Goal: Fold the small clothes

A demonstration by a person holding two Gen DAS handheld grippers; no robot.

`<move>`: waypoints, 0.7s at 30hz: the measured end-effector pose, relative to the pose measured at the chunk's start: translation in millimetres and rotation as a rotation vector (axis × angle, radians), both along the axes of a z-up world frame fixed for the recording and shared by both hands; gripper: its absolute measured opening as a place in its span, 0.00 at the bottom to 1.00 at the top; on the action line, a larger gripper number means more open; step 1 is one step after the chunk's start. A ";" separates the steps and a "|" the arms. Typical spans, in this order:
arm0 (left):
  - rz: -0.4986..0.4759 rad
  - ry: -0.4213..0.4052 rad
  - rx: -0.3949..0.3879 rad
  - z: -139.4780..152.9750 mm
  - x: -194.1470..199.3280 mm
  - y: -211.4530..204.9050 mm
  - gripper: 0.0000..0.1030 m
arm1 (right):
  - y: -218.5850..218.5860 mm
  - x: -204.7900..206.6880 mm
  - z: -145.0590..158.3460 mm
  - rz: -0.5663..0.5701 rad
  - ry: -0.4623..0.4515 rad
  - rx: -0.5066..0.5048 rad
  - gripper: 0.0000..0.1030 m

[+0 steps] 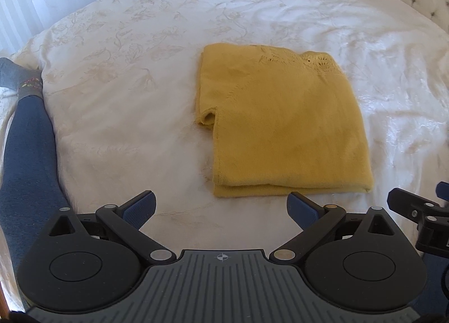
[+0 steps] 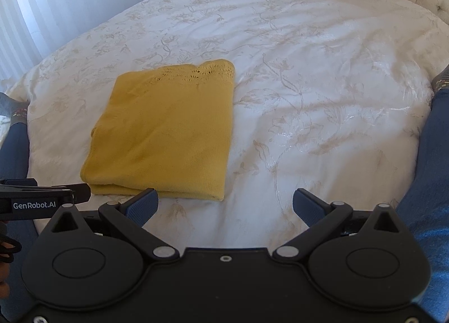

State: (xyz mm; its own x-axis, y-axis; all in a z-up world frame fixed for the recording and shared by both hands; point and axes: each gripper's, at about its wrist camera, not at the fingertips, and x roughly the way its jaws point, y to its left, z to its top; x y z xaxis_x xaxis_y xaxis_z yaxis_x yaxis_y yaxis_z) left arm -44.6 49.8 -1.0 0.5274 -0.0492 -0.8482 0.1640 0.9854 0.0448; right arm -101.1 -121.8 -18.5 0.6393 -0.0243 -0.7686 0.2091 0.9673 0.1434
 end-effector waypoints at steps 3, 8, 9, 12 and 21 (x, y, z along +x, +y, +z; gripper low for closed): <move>-0.002 0.000 0.000 -0.5 0.8 -0.6 0.98 | -0.2 1.4 -0.6 -0.002 0.006 0.000 0.99; -0.004 -0.001 0.001 -0.6 1.2 -0.7 0.98 | -1.2 4.3 -1.9 -0.007 0.014 0.001 0.99; -0.003 -0.001 0.002 -0.5 1.5 -0.8 0.98 | -1.0 4.8 -2.4 -0.009 0.017 0.001 0.99; 0.000 -0.002 0.005 -0.5 3.0 -1.1 0.98 | -1.7 6.4 -3.9 -0.012 0.024 -0.002 0.99; 0.005 -0.006 0.015 -0.8 7.5 0.4 0.98 | -2.6 10.5 -6.6 -0.015 0.046 -0.011 0.99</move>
